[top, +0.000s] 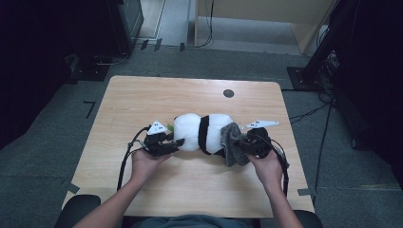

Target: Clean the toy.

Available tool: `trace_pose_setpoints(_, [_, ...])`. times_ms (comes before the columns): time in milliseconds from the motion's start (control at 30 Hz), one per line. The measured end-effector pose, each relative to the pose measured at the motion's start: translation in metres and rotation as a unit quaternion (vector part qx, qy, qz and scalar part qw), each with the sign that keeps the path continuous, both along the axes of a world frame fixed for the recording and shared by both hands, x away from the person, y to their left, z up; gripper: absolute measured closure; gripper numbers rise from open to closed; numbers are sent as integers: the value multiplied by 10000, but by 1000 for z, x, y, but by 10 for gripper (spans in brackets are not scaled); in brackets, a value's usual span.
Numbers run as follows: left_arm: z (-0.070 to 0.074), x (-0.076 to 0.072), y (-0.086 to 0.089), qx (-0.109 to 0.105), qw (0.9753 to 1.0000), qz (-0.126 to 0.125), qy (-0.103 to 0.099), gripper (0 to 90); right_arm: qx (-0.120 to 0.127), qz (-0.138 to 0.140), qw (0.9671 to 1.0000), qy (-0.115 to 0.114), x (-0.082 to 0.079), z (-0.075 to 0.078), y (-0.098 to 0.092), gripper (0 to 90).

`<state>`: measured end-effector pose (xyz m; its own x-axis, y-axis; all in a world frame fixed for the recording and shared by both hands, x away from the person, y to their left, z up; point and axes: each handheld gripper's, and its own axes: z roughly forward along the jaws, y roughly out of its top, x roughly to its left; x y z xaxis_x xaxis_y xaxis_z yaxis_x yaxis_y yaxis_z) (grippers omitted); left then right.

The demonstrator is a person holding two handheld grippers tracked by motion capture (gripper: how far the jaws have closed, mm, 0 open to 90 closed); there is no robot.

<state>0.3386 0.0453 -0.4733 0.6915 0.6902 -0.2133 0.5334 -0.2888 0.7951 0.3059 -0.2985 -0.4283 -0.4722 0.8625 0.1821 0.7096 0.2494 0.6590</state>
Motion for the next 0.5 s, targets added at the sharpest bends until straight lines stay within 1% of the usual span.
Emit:
trace_pose_setpoints(100, [0, 0, 0, 9, 10000, -3, 6, 561, -78, -16, 9996, 260, 3, -9, -2, 798])
trace_pose_setpoints(133, [0, 0, 0, 10, 10000, -2, 7, 561, -155, -25, 9992, 364, 4, -13, -2, 799])
trace_pose_setpoints(233, [0, 0, 0, 11, 10000, 7, 13, 561, -163, -28, 9984, 533, 7, -20, -1, 798])
trace_pose_setpoints(300, [0, 1, 1, -9, 10000, 17, 32, 561, -91, -31, 9984, 556, 8, -20, -2, 796])
trace_pose_setpoints(367, [0, 1, 1, -23, 10000, 21, 41, 561, 31, -48, 9983, 588, 7, -16, -4, 794])
trace_pose_setpoints(400, [0, 1, 1, -14, 10000, 18, 34, 561, 43, -31, 9983, 583, 7, -15, -5, 794])
trace_pose_setpoints(467, [0, 0, 1, -6, 10000, 32, 31, 562, 141, -42, 9982, 575, 4, -10, -8, 794])
trace_pose_setpoints(500, [0, 0, 1, -9, 10000, 38, 41, 562, 217, 0, 9984, 520, 2, -7, -8, 795])
